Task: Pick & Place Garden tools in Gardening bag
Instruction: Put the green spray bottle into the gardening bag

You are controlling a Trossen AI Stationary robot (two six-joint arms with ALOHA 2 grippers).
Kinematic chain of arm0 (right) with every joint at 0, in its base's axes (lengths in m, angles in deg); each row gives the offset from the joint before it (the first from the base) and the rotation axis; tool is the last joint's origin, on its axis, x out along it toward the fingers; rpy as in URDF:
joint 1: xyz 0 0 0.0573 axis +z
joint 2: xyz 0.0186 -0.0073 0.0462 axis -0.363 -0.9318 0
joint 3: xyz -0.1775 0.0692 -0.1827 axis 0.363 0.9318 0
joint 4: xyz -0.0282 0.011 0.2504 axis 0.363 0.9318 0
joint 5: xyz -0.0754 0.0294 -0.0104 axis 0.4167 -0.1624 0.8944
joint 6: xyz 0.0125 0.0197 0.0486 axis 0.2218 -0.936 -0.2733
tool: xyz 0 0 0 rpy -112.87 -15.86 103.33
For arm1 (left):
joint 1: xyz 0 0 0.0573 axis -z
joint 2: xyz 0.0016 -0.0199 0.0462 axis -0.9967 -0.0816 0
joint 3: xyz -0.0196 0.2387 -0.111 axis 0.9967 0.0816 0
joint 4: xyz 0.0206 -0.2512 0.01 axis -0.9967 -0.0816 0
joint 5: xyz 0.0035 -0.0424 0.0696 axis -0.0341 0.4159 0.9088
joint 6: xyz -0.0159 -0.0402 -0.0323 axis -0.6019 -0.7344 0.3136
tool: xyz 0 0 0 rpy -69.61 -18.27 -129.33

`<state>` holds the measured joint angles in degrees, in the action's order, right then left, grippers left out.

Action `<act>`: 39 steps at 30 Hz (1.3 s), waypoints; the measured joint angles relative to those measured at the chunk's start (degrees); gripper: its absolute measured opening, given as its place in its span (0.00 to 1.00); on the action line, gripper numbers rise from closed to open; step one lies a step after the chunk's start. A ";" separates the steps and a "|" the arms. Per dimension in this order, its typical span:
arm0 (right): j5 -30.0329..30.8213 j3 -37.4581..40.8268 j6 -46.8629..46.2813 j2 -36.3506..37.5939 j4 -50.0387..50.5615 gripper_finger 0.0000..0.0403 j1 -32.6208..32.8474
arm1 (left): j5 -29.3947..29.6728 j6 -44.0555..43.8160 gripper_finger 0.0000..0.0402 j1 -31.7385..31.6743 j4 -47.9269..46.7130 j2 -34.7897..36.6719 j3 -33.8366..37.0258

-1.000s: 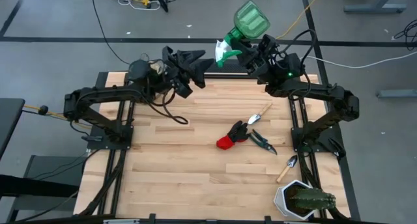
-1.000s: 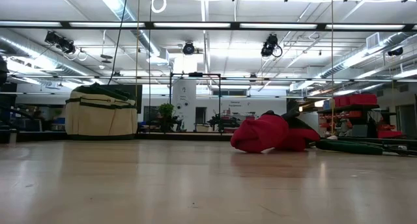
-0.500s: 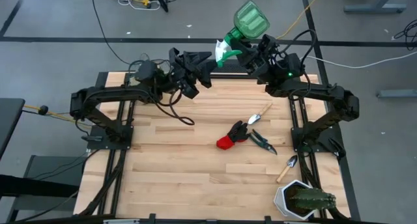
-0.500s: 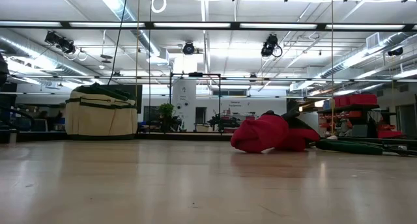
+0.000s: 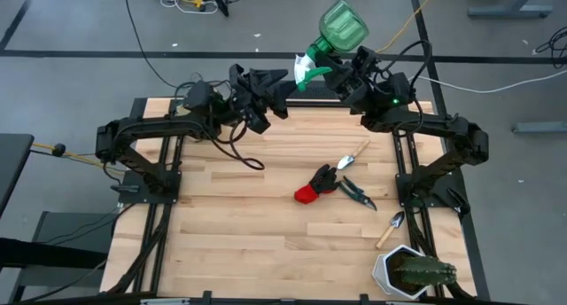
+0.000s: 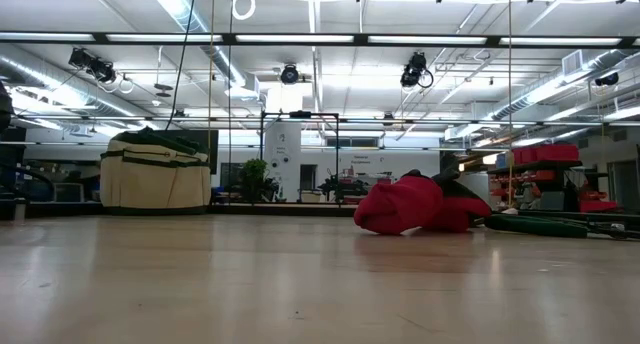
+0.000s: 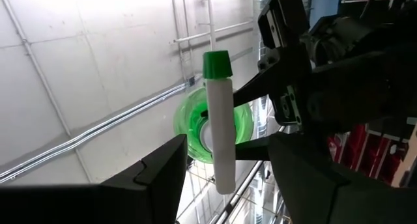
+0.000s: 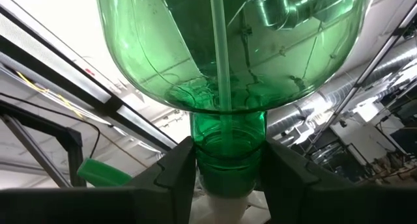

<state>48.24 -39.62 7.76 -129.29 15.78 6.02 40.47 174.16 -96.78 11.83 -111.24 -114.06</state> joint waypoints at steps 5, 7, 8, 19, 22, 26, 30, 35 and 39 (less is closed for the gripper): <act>-0.79 0.00 -0.06 0.00 0.58 0.37 -0.02 | 0.47 0.02 0.55 0.00 0.00 0.00 0.00; -0.93 0.00 -0.17 0.00 0.64 0.37 -0.02 | 0.50 0.02 0.55 -0.14 0.00 0.00 0.00; -0.95 0.00 -0.17 0.00 0.91 0.37 -0.02 | 0.48 0.04 0.55 -0.31 0.07 0.00 0.00; -1.49 0.00 -0.82 0.00 5.81 0.37 0.00 | 0.55 -0.02 0.55 -0.72 0.13 0.00 0.00; -1.48 0.00 -0.79 0.00 5.93 0.37 0.00 | 0.57 -0.02 0.55 -0.74 0.15 0.00 0.00; -1.49 0.00 -0.57 0.00 6.30 0.37 0.00 | 0.57 -0.02 0.55 -0.74 0.15 0.00 0.00; -1.49 0.00 -0.55 0.00 6.50 0.37 0.00 | 0.53 -0.04 0.55 -0.74 0.15 0.00 0.00; -1.49 0.00 -0.35 0.00 6.67 0.37 0.00 | 0.55 -0.07 0.51 -0.74 0.13 0.00 0.00; -1.49 0.00 -0.11 0.00 6.73 0.37 0.00 | 0.57 -0.07 0.45 -0.57 -0.15 0.00 0.00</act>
<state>46.75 -39.62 7.65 -129.29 22.51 6.02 41.03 174.10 -97.35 11.68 -111.24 -114.06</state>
